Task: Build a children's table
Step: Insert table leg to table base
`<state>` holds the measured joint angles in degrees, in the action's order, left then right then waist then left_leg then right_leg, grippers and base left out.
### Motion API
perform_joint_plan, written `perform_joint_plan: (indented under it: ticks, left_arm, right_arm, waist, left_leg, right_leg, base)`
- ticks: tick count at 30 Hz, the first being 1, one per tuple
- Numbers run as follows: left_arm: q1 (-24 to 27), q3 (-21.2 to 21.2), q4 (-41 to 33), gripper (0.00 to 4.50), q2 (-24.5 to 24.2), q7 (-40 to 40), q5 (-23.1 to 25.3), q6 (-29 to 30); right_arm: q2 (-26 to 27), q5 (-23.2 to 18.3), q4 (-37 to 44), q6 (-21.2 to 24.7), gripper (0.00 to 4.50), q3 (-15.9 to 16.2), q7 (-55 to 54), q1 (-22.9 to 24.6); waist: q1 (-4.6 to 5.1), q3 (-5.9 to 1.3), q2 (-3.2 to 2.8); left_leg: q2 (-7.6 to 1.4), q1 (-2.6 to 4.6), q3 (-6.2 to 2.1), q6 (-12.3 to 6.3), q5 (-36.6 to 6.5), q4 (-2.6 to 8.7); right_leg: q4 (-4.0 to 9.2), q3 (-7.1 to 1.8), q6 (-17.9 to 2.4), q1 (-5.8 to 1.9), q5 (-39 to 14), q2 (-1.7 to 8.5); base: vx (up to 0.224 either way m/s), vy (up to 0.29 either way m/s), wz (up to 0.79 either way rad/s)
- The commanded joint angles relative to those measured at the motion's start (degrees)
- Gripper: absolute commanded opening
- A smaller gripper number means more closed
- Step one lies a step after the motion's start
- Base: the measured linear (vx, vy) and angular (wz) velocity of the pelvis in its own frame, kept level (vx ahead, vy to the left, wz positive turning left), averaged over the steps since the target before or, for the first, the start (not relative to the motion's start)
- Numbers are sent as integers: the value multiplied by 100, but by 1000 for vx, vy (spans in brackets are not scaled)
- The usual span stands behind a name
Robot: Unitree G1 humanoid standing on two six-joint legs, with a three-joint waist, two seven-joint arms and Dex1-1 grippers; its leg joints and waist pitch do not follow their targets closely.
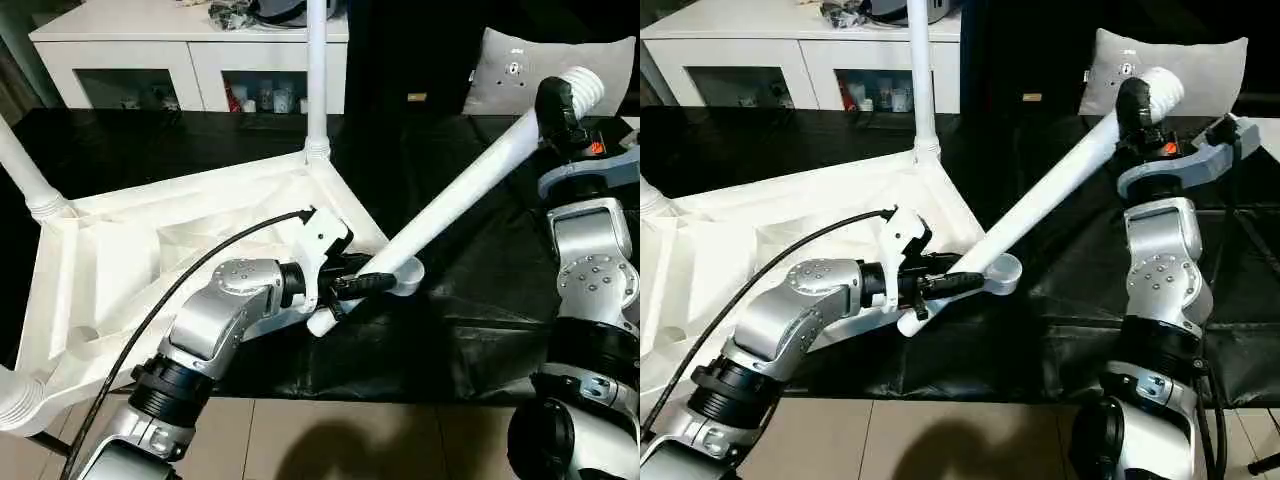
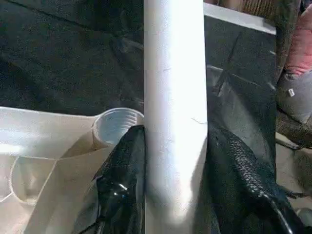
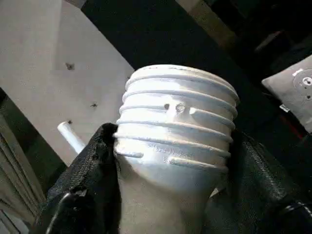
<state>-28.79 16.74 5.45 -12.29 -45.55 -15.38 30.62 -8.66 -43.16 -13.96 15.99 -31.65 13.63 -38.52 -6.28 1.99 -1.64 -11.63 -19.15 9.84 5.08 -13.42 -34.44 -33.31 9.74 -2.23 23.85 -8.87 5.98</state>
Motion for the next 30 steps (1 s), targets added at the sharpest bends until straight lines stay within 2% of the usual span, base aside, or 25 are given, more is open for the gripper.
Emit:
perform_joint_plan:
  ticks: [1, 6, 7, 8, 10, 12, 16, 18, 23, 24, 27, 28, 30]
  left_arm:
    - [-32, 152, 67, 151, -62, -29, 187, -60]
    - [-149, -112, 84, 151, -198, -24, 137, -189]
    - [-172, -167, 93, 151, -228, -27, 120, -194]
    - [-172, -167, 93, 151, -228, -27, 120, -194]
    - [-225, -276, 129, 151, -309, -47, 103, -210]
    - [-318, -365, 207, 151, -457, -71, 143, -246]
    - [-451, -478, 314, 151, -625, -87, 170, -309]
    - [-514, -518, 336, 150, -723, -95, 195, -317]
    - [-555, -507, 392, 150, -790, -83, 229, -365]
    - [-575, -511, 429, 150, -818, -74, 259, -391]
    - [-616, -511, 494, 150, -868, -54, 389, -426]
    - [-619, -512, 500, 150, -872, -49, 401, -429]
    - [-648, -494, 550, 150, -908, -9, 483, -449]
  right_arm:
    - [-11, -79, -2, -81, 274, -18, -108, -144]
    - [-103, 17, -113, -23, 274, 52, -67, -127]
    - [-107, 19, -109, -30, 274, 58, -46, -116]
    - [-107, 19, -109, -30, 309, 58, -46, -116]
    - [-123, 73, -112, -68, 344, 66, -78, -76]
    - [-152, 174, -148, -149, 350, 69, -106, 5]
    - [-173, 124, -147, -113, 386, 79, 9, 137]
    - [-202, 176, -116, -62, 414, 165, 79, 257]
    - [-259, 339, -121, -38, 445, 250, 55, 358]
    - [-384, 629, -138, -54, 445, 423, 50, 470]
    - [-634, 1090, -58, -79, 450, 810, 239, 709]
    - [-660, 1143, -48, -93, 450, 852, 260, 731]
    - [-1000, 1673, 92, -149, 450, 1335, 500, 959]
  waist:
    - [10, -404, 84]
    - [10, -399, 93]
    - [8, -403, 68]
    - [14, -401, 76]
    - [15, -396, 57]
    - [11, -395, 66]
    - [16, -400, 56]
    - [10, -408, 57]
    - [4, -406, 60]
    - [-4, -398, 63]
    - [-6, -396, 69]
    - [-14, -394, 72]
    - [-16, -397, 80]
  left_leg:
    - [-110, -81, -3, -428, 180, 347]
    - [-94, -90, 4, -448, 190, 344]
    - [-94, -88, -2, -441, 193, 344]
    - [-94, -90, 2, -443, 196, 343]
    - [-101, -79, 1, -417, 139, 348]
    - [-86, -84, 2, -375, 125, 347]
    - [-87, -82, -6, -372, 129, 347]
    - [-90, -82, -7, -384, 188, 342]
    - [-90, -82, 1, -403, 191, 338]
    - [-86, -81, -1, -371, 170, 342]
    - [-80, -87, 4, -349, 109, 341]
    - [-78, -94, 2, -343, 114, 337]
    - [-77, -100, -2, -350, 155, 327]
  right_leg:
    - [282, -393, -563, -444, -1155, 286]
    - [283, -398, -541, -442, -1228, 285]
    - [274, -400, -535, -442, -1225, 288]
    - [284, -401, -529, -439, -1226, 287]
    - [290, -398, -538, -429, -1261, 283]
    - [297, -397, -514, -436, -1283, 278]
    - [278, -400, -507, -441, -1217, 276]
    - [258, -402, -552, -442, -1120, 276]
    - [253, -408, -651, -436, -1078, 283]
    - [266, -401, -620, -444, -1184, 280]
    - [284, -404, -548, -452, -1282, 286]
    - [287, -400, -522, -457, -1298, 283]
    - [288, -390, -473, -456, -1278, 270]
  base:
    - [0, 0, 0]
    - [0, 0, 0]
    - [0, 0, 0]
    - [0, 0, 0]
    - [0, 0, 0]
    - [0, 0, 0]
    - [0, 0, 0]
    - [0, 0, 0]
    - [0, 0, 0]
    - [0, 0, 0]
    - [0, 0, 0]
    - [0, 0, 0]
    - [0, 0, 0]
